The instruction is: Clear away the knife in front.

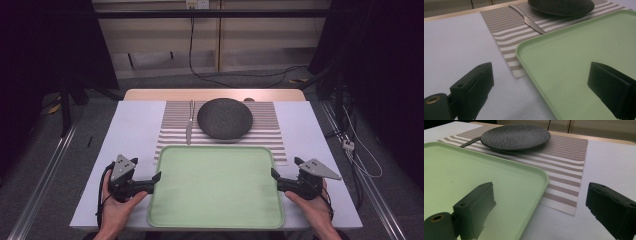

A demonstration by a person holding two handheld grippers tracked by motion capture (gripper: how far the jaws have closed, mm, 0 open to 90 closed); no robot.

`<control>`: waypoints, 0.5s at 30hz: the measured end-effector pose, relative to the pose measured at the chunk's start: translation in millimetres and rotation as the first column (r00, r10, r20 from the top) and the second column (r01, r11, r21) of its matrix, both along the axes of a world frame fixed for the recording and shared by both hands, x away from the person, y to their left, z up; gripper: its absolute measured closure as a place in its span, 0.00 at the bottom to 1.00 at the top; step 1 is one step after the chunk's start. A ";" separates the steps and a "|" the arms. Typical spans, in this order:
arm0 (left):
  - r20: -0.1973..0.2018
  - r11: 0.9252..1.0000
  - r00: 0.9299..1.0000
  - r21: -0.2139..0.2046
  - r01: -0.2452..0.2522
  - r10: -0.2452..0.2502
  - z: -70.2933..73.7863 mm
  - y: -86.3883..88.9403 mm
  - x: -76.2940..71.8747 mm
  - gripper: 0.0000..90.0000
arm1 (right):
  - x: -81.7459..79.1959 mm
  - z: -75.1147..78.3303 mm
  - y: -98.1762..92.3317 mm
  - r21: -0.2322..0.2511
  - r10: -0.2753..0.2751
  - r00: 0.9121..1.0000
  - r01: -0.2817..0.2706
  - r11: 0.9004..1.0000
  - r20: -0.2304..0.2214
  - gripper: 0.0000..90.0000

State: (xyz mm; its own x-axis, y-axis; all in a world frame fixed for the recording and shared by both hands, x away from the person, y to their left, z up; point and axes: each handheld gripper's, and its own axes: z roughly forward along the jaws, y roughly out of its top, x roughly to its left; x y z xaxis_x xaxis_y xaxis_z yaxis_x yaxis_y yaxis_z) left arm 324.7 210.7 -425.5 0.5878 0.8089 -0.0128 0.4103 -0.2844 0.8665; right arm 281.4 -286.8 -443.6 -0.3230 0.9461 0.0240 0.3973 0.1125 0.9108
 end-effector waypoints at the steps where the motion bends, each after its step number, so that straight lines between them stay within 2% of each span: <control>1: -0.003 1.000 1.000 0.001 0.001 -0.001 0.3 -0.7 0.4 0.08 | -0.2 0.0 0.1 0.000 0.002 1.000 -0.002 1.000 0.000 0.09; 7: -0.035 1.000 0.999 -0.007 0.011 -0.011 1.7 -4.8 6.4 0.10 | 0.1 0.0 0.1 0.003 0.008 1.000 -0.008 1.000 0.005 0.08; 10: -0.029 1.000 0.999 0.009 0.016 -0.015 4.2 -7.5 10.9 0.10 | 0.1 0.2 0.1 0.002 0.009 1.000 -0.009 1.000 0.004 0.08; 13: -0.025 1.000 1.000 0.004 0.014 -0.014 4.8 -9.0 14.2 0.10 | 0.7 0.0 1.2 0.003 0.013 1.000 -0.013 1.000 0.001 0.08; 15: -0.037 1.000 0.999 0.002 0.015 -0.015 4.0 -10.8 20.8 0.10 | 1.4 -0.1 1.7 -0.002 0.012 1.000 -0.012 1.000 0.002 0.08</control>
State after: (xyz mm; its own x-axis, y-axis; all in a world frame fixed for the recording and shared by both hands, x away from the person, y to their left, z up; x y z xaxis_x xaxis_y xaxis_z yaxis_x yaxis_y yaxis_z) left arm 345.5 199.9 -421.5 0.5988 0.8002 -0.0330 0.4381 -0.2927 0.8499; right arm 282.8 -285.1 -443.7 -0.3345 0.9421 0.0220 0.3945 0.1188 0.9112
